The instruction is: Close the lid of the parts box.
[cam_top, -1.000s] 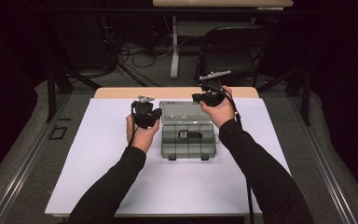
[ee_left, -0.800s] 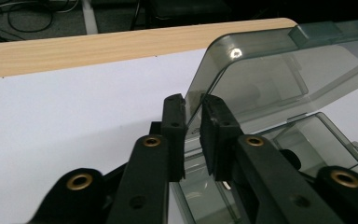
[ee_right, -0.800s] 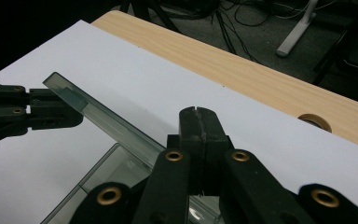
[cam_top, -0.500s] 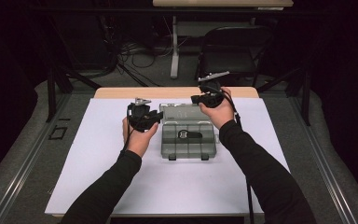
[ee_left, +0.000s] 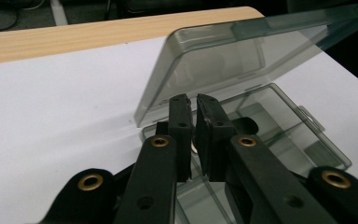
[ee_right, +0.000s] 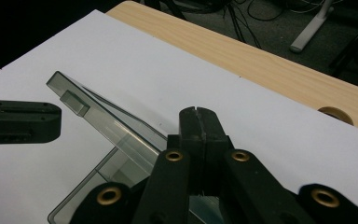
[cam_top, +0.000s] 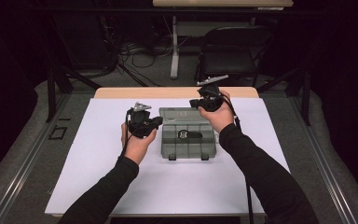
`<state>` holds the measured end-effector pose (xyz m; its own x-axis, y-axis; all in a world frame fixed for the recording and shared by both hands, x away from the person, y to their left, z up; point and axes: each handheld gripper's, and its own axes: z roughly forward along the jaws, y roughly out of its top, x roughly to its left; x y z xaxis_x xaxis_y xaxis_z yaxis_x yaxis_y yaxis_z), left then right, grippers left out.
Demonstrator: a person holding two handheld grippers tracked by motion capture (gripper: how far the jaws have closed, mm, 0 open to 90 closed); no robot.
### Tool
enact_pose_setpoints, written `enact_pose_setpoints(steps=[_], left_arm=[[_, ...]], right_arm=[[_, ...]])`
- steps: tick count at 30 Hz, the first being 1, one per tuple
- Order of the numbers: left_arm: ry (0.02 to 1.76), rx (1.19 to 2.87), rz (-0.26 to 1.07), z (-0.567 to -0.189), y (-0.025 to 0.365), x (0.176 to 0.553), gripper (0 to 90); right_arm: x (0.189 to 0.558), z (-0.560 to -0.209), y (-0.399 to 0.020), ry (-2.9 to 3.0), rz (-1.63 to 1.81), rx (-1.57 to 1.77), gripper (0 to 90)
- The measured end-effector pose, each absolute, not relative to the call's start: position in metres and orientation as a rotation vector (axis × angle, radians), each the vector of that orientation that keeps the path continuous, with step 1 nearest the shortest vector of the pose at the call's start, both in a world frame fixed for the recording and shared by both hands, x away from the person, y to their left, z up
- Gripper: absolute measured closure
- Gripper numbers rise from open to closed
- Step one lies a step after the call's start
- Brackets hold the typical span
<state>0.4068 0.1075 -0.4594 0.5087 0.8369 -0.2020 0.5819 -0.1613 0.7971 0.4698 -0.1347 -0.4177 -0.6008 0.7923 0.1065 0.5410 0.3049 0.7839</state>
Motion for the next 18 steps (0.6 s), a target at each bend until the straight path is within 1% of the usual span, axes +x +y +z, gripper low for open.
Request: enact_pose_setpoints(steps=[7,18], left_arm=[[1.136,1.872,0.325,-0.460,0.094,0.404,89.6],[1.098,1.882,0.286,-0.463,0.071,0.403,90.0]], right_arm=[[0.462,-0.420,-0.135,2.300,1.191,1.191,90.0],[0.456,-0.429,-0.139,2.329,1.196,1.189,90.0]])
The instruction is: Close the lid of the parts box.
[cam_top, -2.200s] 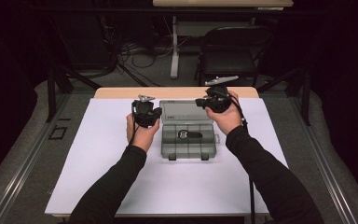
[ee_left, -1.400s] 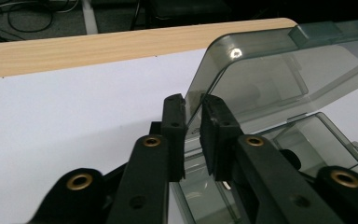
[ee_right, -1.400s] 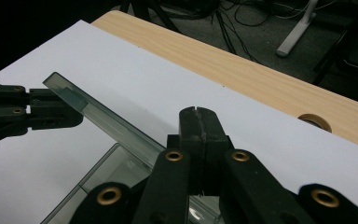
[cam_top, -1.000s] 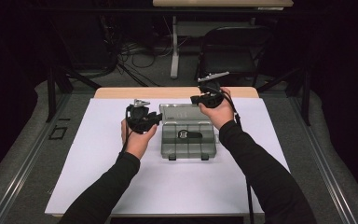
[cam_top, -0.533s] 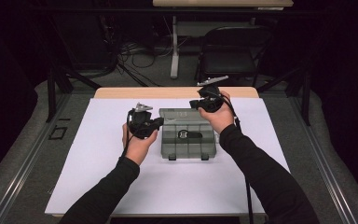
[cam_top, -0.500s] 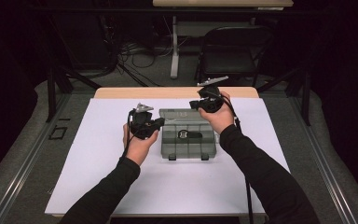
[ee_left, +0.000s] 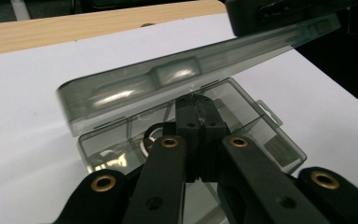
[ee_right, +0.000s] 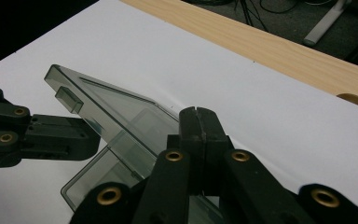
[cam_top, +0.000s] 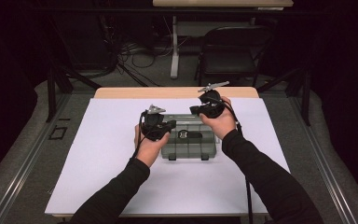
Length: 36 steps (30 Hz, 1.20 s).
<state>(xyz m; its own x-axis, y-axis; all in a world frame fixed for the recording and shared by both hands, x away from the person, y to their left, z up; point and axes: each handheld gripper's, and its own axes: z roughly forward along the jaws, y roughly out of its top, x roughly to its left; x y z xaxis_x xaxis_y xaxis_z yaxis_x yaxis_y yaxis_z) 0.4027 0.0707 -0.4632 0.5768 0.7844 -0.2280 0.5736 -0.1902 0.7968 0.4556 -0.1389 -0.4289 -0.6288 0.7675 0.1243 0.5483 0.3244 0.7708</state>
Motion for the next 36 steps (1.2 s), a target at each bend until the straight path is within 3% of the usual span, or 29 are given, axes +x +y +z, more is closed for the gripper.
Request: enact_pose_setpoints(steps=[36], left_arm=[[1.066,1.937,0.257,-0.484,0.050,0.380,90.0]], right_arm=[[0.427,-0.453,-0.137,2.397,1.228,1.159,90.0]])
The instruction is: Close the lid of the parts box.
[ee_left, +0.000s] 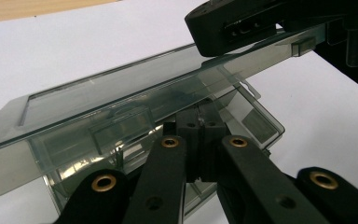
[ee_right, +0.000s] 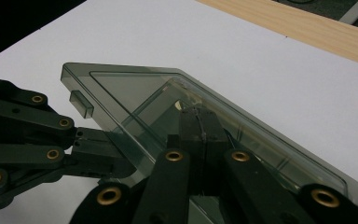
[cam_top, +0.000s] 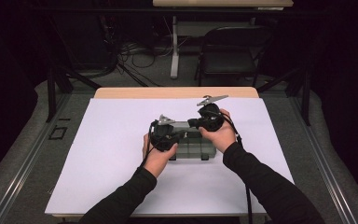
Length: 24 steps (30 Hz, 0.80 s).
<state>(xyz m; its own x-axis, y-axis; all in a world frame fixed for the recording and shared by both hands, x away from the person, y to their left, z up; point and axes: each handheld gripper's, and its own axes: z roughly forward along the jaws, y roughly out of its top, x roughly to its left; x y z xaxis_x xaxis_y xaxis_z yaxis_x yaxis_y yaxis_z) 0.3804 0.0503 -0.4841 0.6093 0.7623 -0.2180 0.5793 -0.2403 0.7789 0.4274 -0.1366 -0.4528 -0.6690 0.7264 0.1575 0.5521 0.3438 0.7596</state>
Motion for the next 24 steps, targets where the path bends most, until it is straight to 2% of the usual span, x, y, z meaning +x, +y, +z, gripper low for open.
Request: enact_pose_setpoints(steps=[24], left_arm=[[1.078,1.945,0.253,-0.507,0.048,0.366,90.0]], right_arm=[[0.416,-0.473,-0.137,2.414,1.253,1.167,90.0]])
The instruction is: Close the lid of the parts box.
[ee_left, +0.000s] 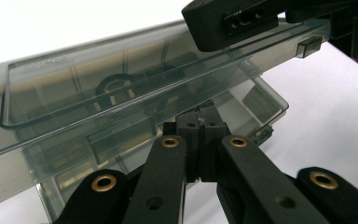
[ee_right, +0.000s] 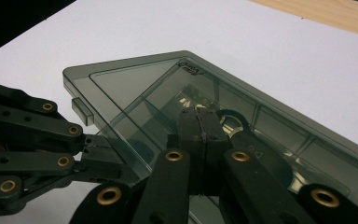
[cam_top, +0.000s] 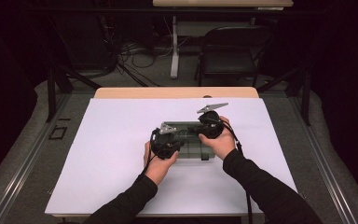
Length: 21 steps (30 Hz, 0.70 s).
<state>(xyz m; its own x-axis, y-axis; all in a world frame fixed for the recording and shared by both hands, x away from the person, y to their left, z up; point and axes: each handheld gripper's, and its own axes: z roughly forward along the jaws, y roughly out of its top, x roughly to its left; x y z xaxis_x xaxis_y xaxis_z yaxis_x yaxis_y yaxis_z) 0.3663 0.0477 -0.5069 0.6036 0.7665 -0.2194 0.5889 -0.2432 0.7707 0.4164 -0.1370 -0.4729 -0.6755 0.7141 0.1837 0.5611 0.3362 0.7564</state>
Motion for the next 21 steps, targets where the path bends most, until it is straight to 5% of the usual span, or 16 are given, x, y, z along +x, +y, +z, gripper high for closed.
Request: enact_pose_setpoints(steps=[21], left_arm=[[1.091,1.979,0.240,-0.530,0.046,0.355,90.0]], right_arm=[[0.405,-0.495,-0.136,2.410,1.269,1.170,90.0]])
